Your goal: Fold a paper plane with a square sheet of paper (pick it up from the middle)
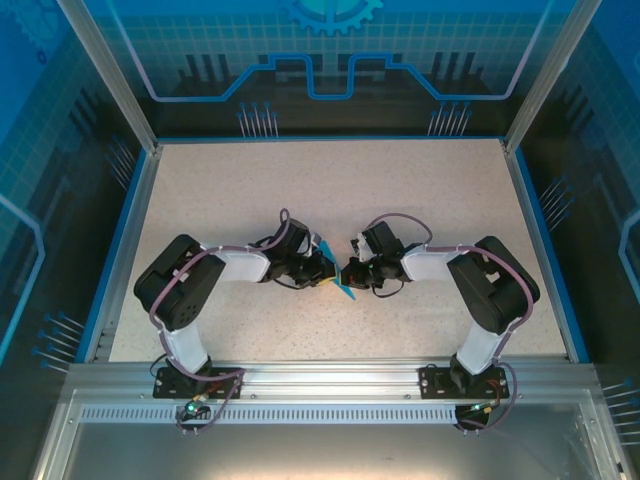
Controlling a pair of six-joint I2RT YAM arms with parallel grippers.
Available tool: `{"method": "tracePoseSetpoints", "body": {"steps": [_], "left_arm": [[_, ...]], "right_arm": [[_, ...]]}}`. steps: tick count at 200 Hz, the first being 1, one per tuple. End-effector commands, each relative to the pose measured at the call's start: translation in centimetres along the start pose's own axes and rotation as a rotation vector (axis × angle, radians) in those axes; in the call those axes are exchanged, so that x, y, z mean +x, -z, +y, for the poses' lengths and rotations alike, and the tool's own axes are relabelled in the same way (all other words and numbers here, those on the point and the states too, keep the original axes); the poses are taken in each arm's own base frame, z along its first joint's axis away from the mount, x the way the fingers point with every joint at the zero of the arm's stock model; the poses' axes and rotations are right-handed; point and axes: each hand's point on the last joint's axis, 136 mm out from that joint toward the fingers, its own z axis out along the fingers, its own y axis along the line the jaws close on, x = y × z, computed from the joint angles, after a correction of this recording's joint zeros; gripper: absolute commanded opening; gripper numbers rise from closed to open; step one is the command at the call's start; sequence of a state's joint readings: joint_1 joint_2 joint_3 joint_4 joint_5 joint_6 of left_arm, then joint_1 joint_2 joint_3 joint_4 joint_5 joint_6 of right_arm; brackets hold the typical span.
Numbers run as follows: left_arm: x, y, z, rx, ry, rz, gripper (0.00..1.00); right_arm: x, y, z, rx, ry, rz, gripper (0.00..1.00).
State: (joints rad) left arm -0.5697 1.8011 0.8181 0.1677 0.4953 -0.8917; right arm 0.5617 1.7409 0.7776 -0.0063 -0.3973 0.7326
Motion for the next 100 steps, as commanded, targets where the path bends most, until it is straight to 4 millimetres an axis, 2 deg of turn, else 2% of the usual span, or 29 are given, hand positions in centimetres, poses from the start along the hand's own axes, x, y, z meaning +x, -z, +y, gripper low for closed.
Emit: {"method": "tracePoseSetpoints", "body": {"steps": [1,44,100], "left_arm": [[-0.2,-0.7,-0.4,0.01,0.0,0.015,0.13],[-0.5,-1.4,0.9,-0.034,0.035,0.004,0.1],[-0.3,-1.1,2.1,-0.095,0.067,-0.006,0.08]], "right_arm": [[2.2,-0.4,-2.8,0.087,-0.071,0.073,0.0],[1.7,0.2,-1.7,0.053,-0.042,0.054,0.0],[0.7,1.7,1.4,-0.061,0.016,0.004,0.0]]}}
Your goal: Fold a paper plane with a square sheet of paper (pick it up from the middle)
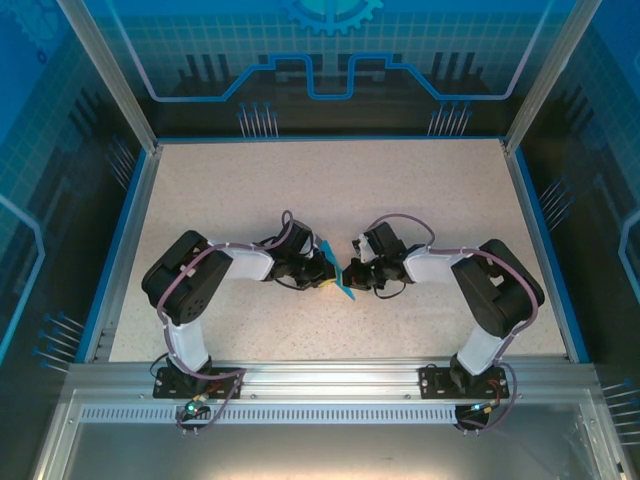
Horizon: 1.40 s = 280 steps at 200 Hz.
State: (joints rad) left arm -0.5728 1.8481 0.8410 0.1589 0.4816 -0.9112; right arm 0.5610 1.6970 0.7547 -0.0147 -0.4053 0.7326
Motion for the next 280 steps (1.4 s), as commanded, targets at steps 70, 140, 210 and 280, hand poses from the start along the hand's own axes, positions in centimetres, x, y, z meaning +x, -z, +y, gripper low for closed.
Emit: {"method": "tracePoseSetpoints", "body": {"steps": [70,140,210,280], "left_arm": [[-0.2,0.2,0.8,-0.056,0.021,-0.017,0.08],[-0.2,0.9,-1.3,0.009,-0.006,-0.016,0.11],[0.5,0.1,-2.8,0.092,-0.026,0.034,0.17],[-0.5,-0.3,0.5,-0.074,-0.001,-0.02,0.13]], "right_arm": [[1.3,-0.6,-0.9,0.01,-0.03,0.056,0.0],[2.1,-0.9,-2.4,0.071,-0.052,0.083,0.0],[2.7,-1.5,-3.4,0.098,-0.076,0.11,0.0],[3.8,-1.4,-5.0,0.158,-0.08,0.135,0.0]]}}
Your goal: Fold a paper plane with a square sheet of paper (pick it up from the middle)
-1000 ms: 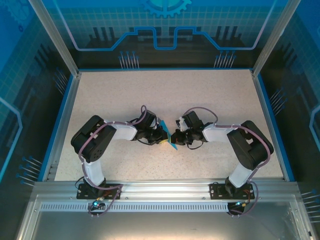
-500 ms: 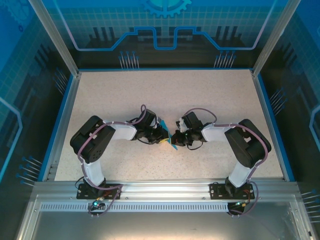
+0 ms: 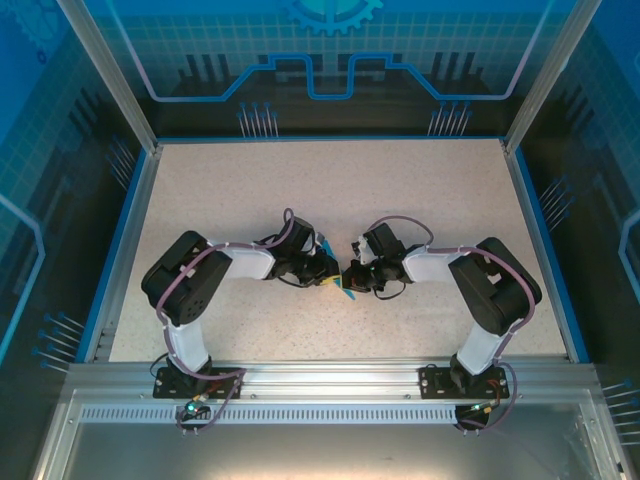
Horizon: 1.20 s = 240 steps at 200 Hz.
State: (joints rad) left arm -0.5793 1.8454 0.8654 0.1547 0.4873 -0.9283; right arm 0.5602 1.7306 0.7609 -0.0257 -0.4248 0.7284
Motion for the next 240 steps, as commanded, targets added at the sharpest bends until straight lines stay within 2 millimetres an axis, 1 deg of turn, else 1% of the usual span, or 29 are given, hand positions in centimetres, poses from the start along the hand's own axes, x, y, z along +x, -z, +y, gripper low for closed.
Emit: {"method": "tracePoseSetpoints", "body": {"steps": [1,57,135,179,220,240], "left_arm": [[-0.3,-0.4,1.6,-0.095,-0.001,-0.02,0.13],[-1.3,-0.4,2.9,-0.157,-0.005,-0.059,0.13],[-4.3,1.2,3.9,-0.171,-0.028,-0.094,0.14],[-6.5,2.3,4.8,-0.184,-0.03,-0.109,0.14],[-8.4,3.6,5.3,-0.196,-0.046,-0.13,0.14],[-9.2,3.9,5.7,-0.207,-0.05,-0.134,0.14]], "right_arm": [[3.2,-1.0,-4.5,0.153,-0.067,0.098,0.0],[4.6,-1.0,-6.0,0.189,-0.072,0.127,0.0],[6.1,-0.9,-7.7,0.242,-0.072,0.161,0.0],[6.4,-0.9,-8.1,0.254,-0.074,0.168,0.0],[6.3,-1.0,-8.0,0.254,-0.074,0.168,0.0],[6.3,-1.0,-8.0,0.253,-0.073,0.168,0.0]]}}
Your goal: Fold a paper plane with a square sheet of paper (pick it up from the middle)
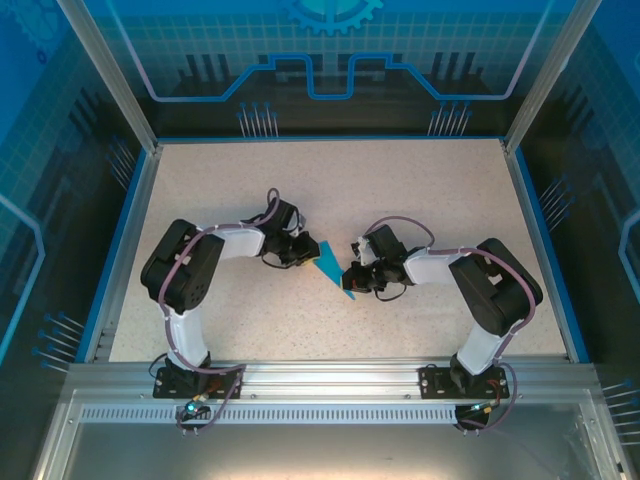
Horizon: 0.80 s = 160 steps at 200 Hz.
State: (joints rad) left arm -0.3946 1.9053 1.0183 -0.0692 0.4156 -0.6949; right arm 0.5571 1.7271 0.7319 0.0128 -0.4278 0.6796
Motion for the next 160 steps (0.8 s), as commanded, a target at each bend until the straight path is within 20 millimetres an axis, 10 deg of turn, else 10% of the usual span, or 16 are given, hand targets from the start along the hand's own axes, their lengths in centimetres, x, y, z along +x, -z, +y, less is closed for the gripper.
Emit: {"method": "tracePoseSetpoints", "body": {"steps": [1,81,160], "left_arm": [[-1.6,0.0,2.2,-0.071,-0.018,-0.018,0.14],[-4.5,1.6,4.1,-0.111,-0.013,-0.053,0.15],[-2.1,7.2,-1.9,0.047,-0.067,-0.147,0.2]], "right_arm": [[6.5,-0.8,-7.4,0.258,-0.126,0.183,0.0],[6.4,-0.8,-7.3,0.256,-0.125,0.18,0.0],[6.2,-0.8,-7.2,0.253,-0.131,0.177,0.0]]}}
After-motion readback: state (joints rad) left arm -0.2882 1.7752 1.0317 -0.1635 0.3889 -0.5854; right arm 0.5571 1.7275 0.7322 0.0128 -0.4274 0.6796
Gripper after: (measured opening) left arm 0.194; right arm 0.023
